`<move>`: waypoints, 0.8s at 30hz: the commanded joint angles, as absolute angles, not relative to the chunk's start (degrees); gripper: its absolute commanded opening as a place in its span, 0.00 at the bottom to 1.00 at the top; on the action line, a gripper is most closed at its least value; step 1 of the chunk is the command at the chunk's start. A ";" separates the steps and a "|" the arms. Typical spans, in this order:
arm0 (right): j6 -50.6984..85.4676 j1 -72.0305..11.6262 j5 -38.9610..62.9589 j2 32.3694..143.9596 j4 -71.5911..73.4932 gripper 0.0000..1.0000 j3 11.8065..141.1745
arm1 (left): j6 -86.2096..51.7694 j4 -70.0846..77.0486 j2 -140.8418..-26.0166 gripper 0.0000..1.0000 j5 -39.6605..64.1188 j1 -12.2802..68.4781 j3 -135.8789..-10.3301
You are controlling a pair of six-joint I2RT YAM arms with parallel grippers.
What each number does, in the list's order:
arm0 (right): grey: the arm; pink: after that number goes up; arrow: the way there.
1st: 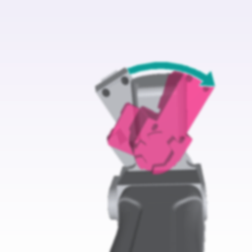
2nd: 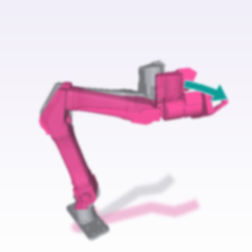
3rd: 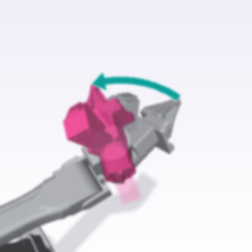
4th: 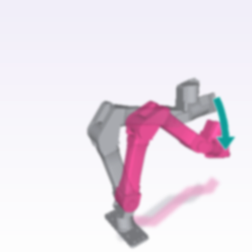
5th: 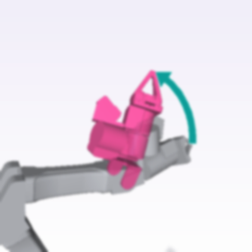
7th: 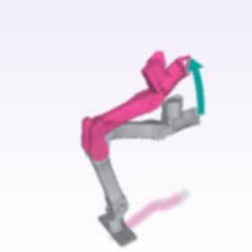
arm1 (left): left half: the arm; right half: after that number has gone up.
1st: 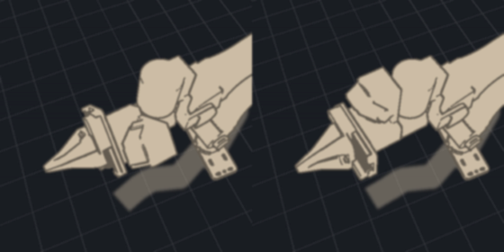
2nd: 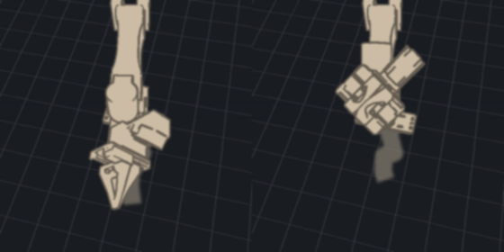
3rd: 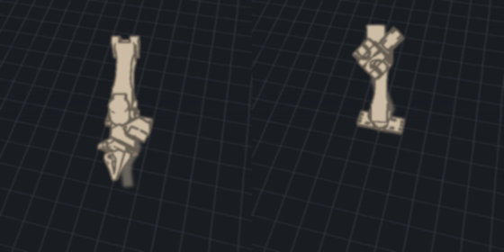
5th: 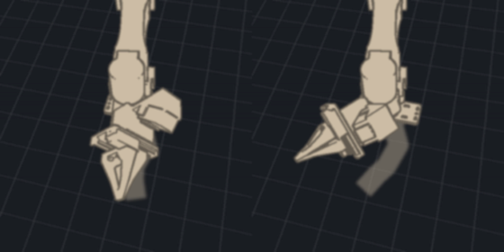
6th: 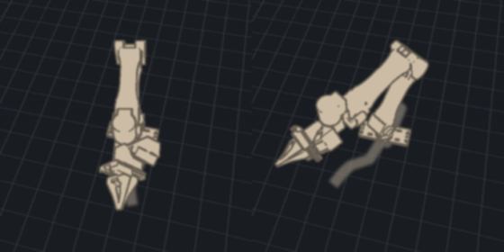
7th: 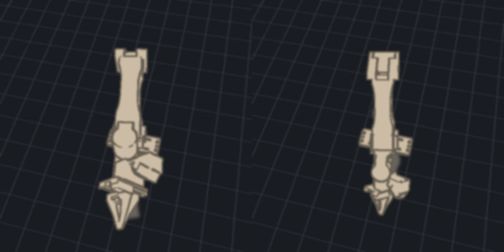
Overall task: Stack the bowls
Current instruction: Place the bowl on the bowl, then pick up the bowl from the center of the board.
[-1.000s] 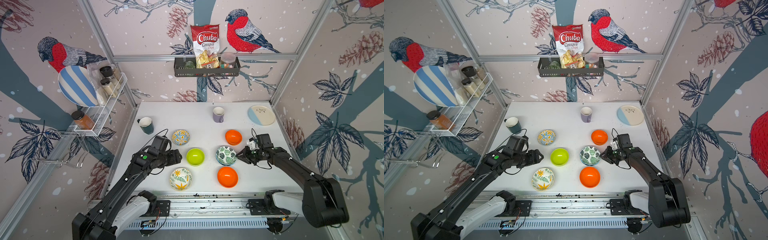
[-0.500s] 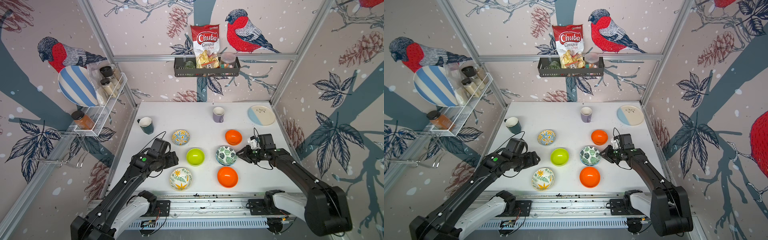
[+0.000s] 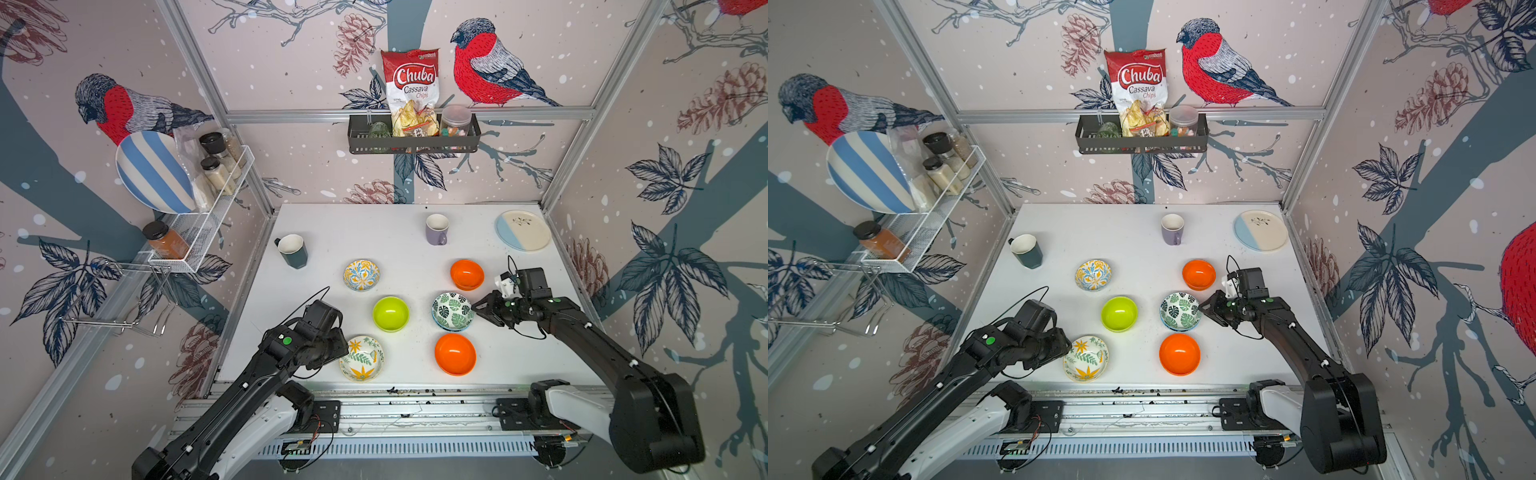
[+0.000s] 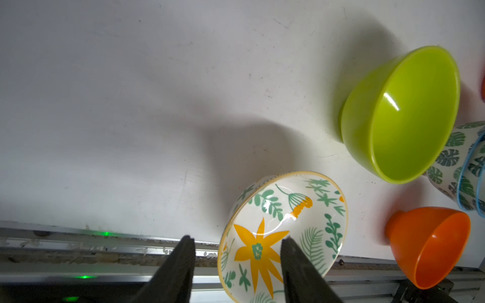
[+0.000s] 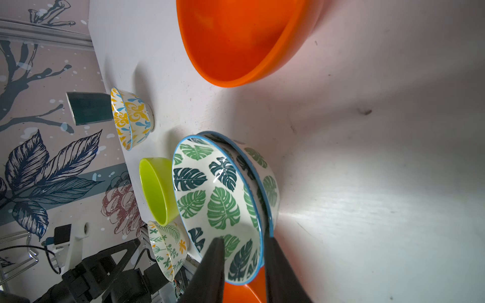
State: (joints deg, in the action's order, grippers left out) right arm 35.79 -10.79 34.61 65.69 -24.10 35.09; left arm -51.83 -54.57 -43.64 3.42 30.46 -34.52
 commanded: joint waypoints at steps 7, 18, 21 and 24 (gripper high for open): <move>35.35 -10.87 35.71 65.94 -23.66 0.30 35.00 | -55.90 -51.17 -42.29 0.42 5.25 31.11 -28.94; 35.59 -11.49 35.55 66.33 -23.29 0.29 34.89 | -55.71 -47.54 -42.74 0.23 8.20 31.29 -26.32; 35.59 -11.58 35.44 66.44 -23.29 0.29 34.94 | -55.73 -47.89 -42.63 0.21 7.74 31.29 -26.72; 35.52 -11.62 35.41 66.84 -23.41 0.29 35.07 | -55.80 -48.31 -42.55 0.14 7.67 31.29 -26.81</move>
